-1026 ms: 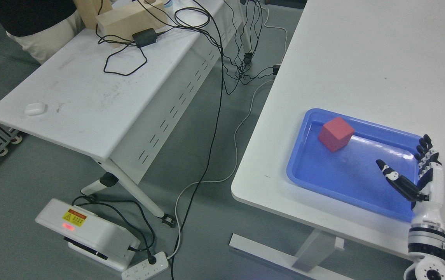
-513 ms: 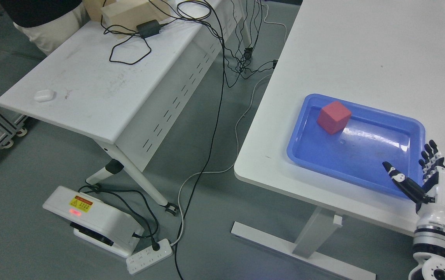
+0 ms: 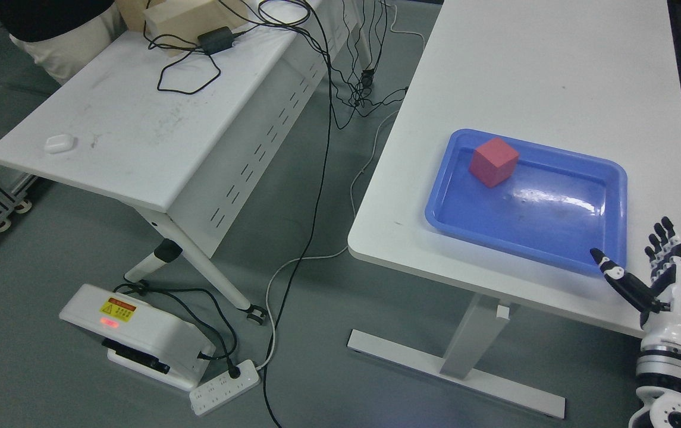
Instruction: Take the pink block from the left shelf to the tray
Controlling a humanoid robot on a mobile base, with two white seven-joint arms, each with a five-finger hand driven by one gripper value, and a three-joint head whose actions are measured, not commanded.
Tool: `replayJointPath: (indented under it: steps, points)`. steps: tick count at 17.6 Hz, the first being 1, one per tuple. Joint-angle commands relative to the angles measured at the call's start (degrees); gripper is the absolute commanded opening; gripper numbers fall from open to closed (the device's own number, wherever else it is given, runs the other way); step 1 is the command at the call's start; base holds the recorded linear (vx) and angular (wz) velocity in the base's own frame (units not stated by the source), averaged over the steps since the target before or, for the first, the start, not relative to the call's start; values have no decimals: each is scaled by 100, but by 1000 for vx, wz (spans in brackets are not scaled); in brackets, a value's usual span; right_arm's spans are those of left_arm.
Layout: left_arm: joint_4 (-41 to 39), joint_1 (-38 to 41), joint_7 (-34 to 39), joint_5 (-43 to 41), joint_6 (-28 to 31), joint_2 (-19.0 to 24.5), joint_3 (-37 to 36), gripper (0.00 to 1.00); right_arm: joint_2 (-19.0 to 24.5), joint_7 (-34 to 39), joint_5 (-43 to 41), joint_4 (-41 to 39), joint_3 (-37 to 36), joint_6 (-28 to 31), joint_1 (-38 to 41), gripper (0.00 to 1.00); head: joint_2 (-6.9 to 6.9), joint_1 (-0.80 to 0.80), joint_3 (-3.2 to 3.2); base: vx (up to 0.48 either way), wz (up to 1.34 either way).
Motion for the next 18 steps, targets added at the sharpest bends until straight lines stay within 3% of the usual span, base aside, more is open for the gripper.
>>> replayJointPath:
  steps: [1,18]
  points:
    - [0,54,-5,-9,-5,100,0,100,-100,-3,-3,26,-43,3,-8,100,0,0,0,-28,-244]
    - [0,54,-5,-9,-5,100,0,100,-100,15,-3,53,-61,3,-26,100,0,0,0,-44,-194]
